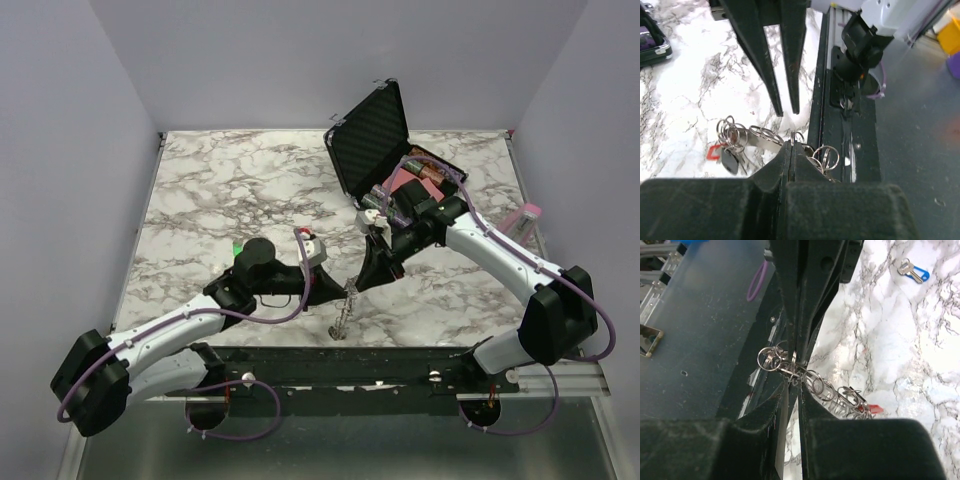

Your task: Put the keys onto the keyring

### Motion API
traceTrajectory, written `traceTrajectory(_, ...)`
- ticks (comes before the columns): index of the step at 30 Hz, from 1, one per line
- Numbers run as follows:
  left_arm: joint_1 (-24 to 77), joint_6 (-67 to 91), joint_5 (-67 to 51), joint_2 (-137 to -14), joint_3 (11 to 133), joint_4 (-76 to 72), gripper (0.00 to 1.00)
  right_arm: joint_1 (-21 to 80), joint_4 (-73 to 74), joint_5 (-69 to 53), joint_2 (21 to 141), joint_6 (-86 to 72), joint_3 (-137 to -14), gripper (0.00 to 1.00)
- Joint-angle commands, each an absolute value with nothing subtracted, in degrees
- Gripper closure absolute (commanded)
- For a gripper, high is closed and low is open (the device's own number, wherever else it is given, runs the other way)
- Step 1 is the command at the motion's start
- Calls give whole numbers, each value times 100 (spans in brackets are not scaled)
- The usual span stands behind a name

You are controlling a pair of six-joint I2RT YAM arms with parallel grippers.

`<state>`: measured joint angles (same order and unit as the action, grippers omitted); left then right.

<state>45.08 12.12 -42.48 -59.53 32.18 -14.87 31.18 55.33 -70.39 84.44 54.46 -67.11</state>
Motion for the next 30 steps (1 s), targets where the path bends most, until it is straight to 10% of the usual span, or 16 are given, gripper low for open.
traceTrajectory(1, 4526, 2346, -3595, -5634, 2489, -3794, 100, 3155, 5370, -7532, 8534, 5291, -6733, 79)
traceTrajectory(15, 4597, 2268, -2752, -5414, 1416, -5659, 100, 3155, 3288, -8490, 8402, 2813, -6188, 59)
traceTrajectory(30, 4597, 2057, -2558, -5282, 1283, -5959, 100, 3155, 2145, -7945, 8367, 1530, -5862, 60)
